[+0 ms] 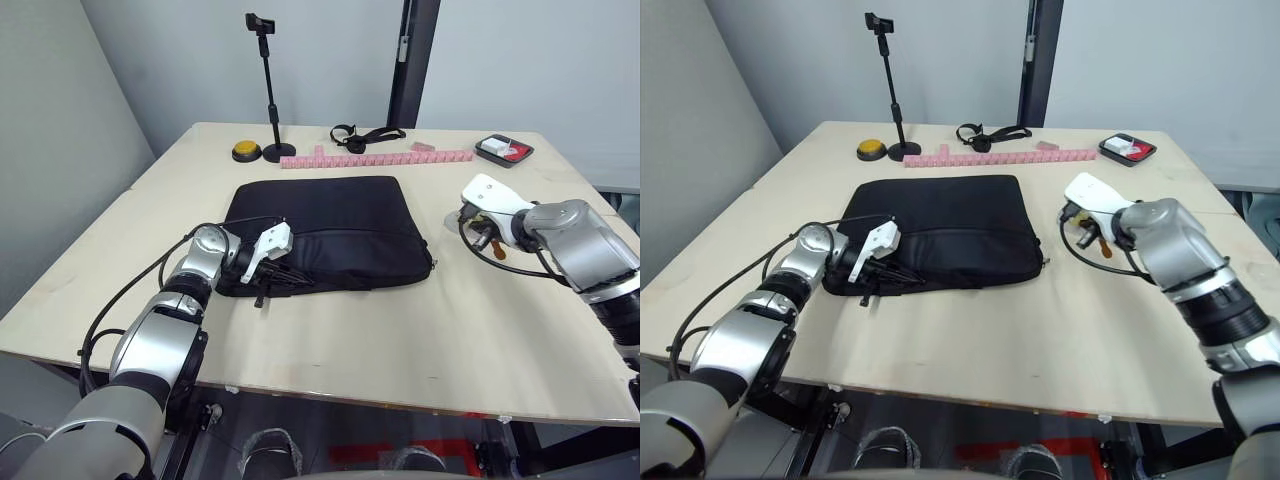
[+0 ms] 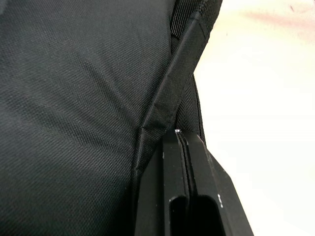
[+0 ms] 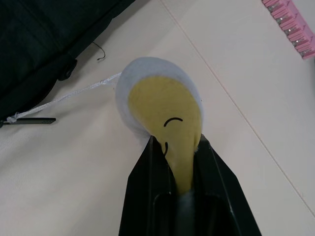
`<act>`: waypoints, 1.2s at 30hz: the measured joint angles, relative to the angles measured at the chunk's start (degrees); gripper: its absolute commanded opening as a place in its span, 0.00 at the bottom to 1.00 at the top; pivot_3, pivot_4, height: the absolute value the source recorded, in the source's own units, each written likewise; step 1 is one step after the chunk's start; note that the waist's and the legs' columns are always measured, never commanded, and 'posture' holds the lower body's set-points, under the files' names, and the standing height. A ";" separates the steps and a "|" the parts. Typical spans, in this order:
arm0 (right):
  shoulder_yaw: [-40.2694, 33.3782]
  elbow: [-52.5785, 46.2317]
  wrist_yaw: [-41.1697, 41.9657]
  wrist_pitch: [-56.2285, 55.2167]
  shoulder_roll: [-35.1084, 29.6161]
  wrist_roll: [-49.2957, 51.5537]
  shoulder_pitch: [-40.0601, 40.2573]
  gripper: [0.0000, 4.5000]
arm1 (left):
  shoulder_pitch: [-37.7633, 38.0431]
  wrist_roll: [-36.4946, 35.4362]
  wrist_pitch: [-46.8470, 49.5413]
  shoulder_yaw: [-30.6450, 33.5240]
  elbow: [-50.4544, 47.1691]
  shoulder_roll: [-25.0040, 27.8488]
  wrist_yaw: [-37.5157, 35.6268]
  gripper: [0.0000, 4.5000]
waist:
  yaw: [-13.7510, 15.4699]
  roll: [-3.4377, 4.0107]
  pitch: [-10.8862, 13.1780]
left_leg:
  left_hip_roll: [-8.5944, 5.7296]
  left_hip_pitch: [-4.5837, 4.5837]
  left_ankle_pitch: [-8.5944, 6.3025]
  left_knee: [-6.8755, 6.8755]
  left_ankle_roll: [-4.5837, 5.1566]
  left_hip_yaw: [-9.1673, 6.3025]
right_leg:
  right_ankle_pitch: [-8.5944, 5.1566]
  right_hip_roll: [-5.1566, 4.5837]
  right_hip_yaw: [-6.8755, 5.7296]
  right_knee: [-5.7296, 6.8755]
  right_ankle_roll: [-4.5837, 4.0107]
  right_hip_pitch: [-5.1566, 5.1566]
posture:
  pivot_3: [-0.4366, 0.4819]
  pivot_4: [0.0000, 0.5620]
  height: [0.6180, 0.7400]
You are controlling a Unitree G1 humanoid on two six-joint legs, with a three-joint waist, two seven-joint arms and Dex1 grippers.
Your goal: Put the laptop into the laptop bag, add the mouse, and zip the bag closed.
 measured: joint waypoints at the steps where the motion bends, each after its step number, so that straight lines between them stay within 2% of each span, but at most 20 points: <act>1: 0.81 0.69 -1.09 0.06 1.72 -1.08 -0.92 0.00 | -0.03 0.00 0.25 0.05 0.08 0.03 0.17 0.00 | -0.13 0.00 0.00 | 0.00 0.02 0.00 -0.14 -0.02 0.00 | 0.01 0.00 -0.02 0.00 0.00 0.00 | 0.48 0.27 1.00; 9: 5.75 5.52 -3.92 -0.31 7.95 -5.97 -4.03 0.00 | -0.04 -0.18 2.45 0.77 0.07 -0.04 -0.04 0.00 | -0.29 0.02 0.01 | -0.05 -0.01 0.01 -0.34 -0.15 -0.01 | 0.02 -0.03 -0.06 -0.02 0.02 -0.03 | 0.48 0.27 1.00; 18: 7.66 13.13 -4.96 -5.57 7.98 -11.72 -6.54 0.00 | 0.22 -0.58 5.67 2.49 -0.10 -0.06 -0.17 0.00 | -1.02 0.02 0.02 | -0.18 -0.02 0.00 -0.44 -0.16 -0.04 | 0.02 -0.07 -0.04 -0.16 0.05 -0.03 | 0.48 0.27 1.00; 24: 7.66 14.64 -4.22 -7.31 9.72 -12.88 -7.47 0.00 | 0.53 -0.66 6.33 2.99 -0.51 0.00 -0.23 0.00 | -1.20 0.03 0.02 | -0.18 -0.01 0.00 -0.55 -0.16 -0.05 | 0.03 -0.06 -0.05 -0.23 0.05 -0.03 | 0.48 0.27 1.00; 30: 7.15 14.64 -1.80 -7.55 7.58 -13.04 -6.84 0.00 | 1.02 -1.71 7.46 3.98 -1.92 -0.23 -0.86 0.00 | -1.10 0.01 0.06 | -0.19 -0.05 0.01 -0.54 -0.15 -0.04 | 0.03 -0.06 -0.05 -0.36 0.04 -0.03 | 0.48 0.27 1.00; 36: 5.77 13.85 -0.30 -7.31 6.51 -13.01 -6.16 0.00 | 1.34 -7.12 16.52 3.62 -7.91 -0.39 -1.58 0.00 | -1.16 -0.05 0.30 | -0.17 -0.43 0.03 -0.53 -0.14 -0.03 | 0.04 0.01 -0.05 -0.49 0.03 -0.37 | 0.48 0.27 1.00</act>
